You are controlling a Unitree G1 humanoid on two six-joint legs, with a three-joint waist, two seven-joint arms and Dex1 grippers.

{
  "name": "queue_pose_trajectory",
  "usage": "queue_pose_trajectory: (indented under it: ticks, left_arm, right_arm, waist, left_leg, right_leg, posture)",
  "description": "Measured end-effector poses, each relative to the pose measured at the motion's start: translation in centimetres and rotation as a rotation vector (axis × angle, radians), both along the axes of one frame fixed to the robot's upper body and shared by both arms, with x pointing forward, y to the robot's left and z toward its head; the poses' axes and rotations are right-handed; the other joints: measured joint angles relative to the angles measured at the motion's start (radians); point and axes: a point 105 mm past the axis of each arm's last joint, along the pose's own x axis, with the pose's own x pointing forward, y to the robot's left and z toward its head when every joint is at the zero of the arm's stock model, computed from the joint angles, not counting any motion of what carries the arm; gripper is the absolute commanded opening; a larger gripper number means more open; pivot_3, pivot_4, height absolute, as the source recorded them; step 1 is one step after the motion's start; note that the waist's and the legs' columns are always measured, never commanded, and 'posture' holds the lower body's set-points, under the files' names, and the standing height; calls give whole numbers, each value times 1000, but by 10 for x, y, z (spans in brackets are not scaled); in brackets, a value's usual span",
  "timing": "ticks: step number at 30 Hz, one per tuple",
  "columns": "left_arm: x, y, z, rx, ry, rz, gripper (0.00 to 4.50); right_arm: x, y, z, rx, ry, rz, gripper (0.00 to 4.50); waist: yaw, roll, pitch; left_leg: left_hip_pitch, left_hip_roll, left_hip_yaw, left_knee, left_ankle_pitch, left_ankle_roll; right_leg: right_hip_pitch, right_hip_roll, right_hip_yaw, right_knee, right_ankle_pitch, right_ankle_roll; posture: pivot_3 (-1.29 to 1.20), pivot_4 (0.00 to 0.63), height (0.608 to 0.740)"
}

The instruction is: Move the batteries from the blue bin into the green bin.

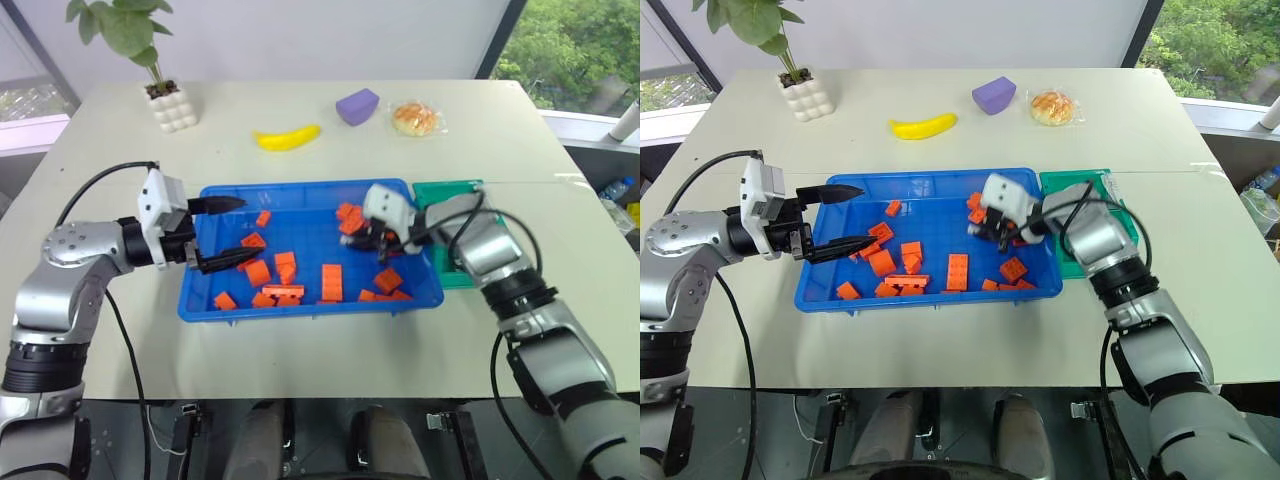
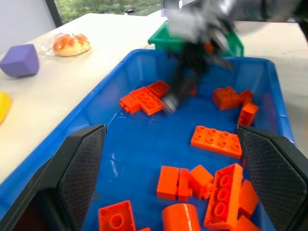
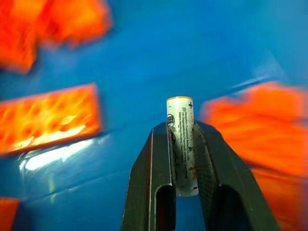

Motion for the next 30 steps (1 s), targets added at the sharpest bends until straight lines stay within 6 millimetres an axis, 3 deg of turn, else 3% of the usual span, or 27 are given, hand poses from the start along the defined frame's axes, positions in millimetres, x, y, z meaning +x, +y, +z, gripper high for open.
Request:
queue_pose_trajectory:
  ticks: [3,6,11,18,22,27,30]
  left_arm:
    - [7,0,7,-34,10,-25,4500]
    - [15,1,18,-47,-17,-36,4500]
    - [28,-10,18,-103,-2,-77,4500]
    - [37,-24,8,-122,18,-119,4500]
    - [39,-24,7,-122,13,-113,4500]
    - [43,-22,7,-114,-1,-92,4500]
    - [45,-20,8,-113,-8,-71,4500]
  right_arm:
    - [-3,-21,49,46,-80,-59,59]
    - [-11,-37,71,71,-99,-104,59]
    - [-26,-70,69,28,-72,-212,59]
    - [-43,-106,33,10,30,-374,59]
    - [-46,-122,15,-16,50,-441,1901]
    - [-41,-126,14,-10,21,-470,4402]
    - [-36,-126,14,2,-3,-484,4464]
  waist:
    - [6,0,0]
    - [1,-1,0]
    - [-1,-1,0]
    - [-2,-1,0]
    - [-1,-1,0]
    - [-1,-1,0]
    - [-1,-1,0]
  left_leg:
    - [0,0,-1,0,0,0]
    - [0,0,0,0,0,0]
    - [0,0,1,-1,0,0]
    - [0,0,1,-1,0,0]
    - [0,0,1,-1,0,0]
    - [0,0,1,0,0,0]
    - [0,0,1,0,0,0]
  right_leg:
    - [1,0,-1,0,0,0]
    - [1,0,-1,0,0,0]
    - [1,0,-1,0,0,0]
    - [1,0,-1,0,0,0]
    - [1,0,-1,0,0,0]
    - [1,0,-1,0,0,0]
    - [1,0,-1,0,0,0]
  posture:
    - [0,150,739]
    - [0,150,739]
    - [0,150,739]
    - [0,150,739]
    - [0,150,739]
    - [0,150,739]
    - [0,150,739]
